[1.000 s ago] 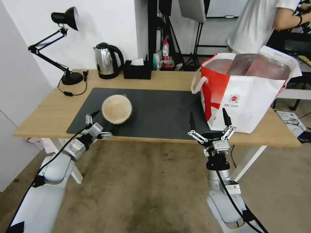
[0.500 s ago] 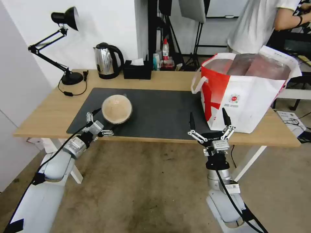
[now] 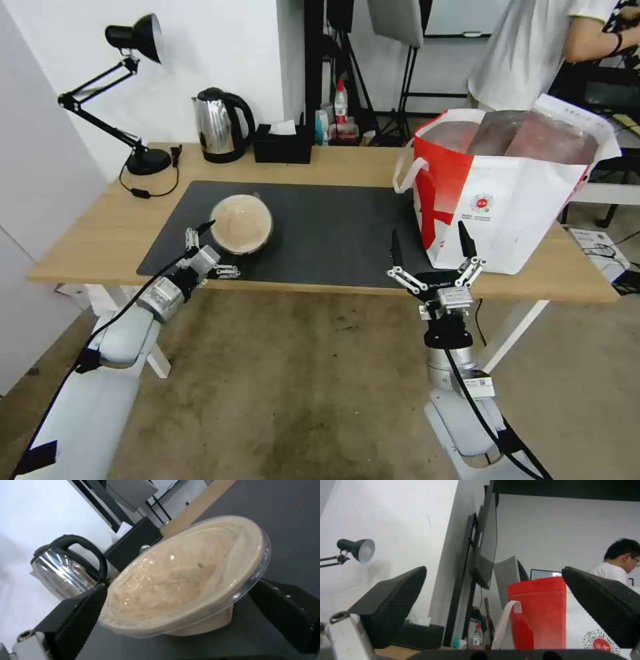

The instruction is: Pick up the trash from the table and place it into the takeout bag.

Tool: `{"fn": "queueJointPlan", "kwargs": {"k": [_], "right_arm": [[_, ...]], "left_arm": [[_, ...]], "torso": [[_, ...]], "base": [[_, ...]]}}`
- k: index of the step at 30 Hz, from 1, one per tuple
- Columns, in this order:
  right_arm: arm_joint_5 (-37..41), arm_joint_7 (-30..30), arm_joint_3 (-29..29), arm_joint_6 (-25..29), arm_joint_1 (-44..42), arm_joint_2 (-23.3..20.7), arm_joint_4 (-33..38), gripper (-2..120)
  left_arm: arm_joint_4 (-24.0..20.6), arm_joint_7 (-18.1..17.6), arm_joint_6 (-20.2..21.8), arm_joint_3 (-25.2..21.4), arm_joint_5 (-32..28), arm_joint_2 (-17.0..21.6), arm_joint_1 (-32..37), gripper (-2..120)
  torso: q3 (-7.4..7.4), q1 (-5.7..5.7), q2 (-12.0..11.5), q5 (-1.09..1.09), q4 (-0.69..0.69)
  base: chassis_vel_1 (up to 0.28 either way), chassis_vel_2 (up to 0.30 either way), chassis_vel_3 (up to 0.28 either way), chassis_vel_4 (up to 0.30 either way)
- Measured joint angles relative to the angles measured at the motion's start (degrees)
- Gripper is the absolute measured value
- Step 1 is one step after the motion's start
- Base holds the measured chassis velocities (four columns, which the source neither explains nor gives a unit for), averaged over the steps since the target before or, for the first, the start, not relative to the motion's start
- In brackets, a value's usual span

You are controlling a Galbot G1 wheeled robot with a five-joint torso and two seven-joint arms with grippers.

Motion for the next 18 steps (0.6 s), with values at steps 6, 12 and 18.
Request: {"fn": "queueJointPlan", "kwargs": {"k": [6,12,18], "right_arm": [[0.0,0.0,0.0,0.0,0.0,0.1,0.0,100],[0.0,0.0,0.0,0.0,-0.2,0.1,0.2,100],[0.0,0.0,0.1,0.0,-0.4,0.1,0.5,100]], "left_arm": [[0.6,0.0,-0.1,0.3,0.2,0.0,-0.2,100],[0.6,0.0,-0.1,0.5,0.3,0.0,-0.2,100],[0.6,0.0,-0.2,0.4,0.4,-0.1,0.0,93]], "torso": [[0.00,0.00,0.0,0.00,0.00],[0.00,0.00,0.0,0.00,0.00],[0.00,0.00,0.0,0.00,0.00]], "base": [[0.000,0.000,0.000,0.000],[0.000,0.000,0.000,0.000],[0.000,0.000,0.000,0.000]]}}
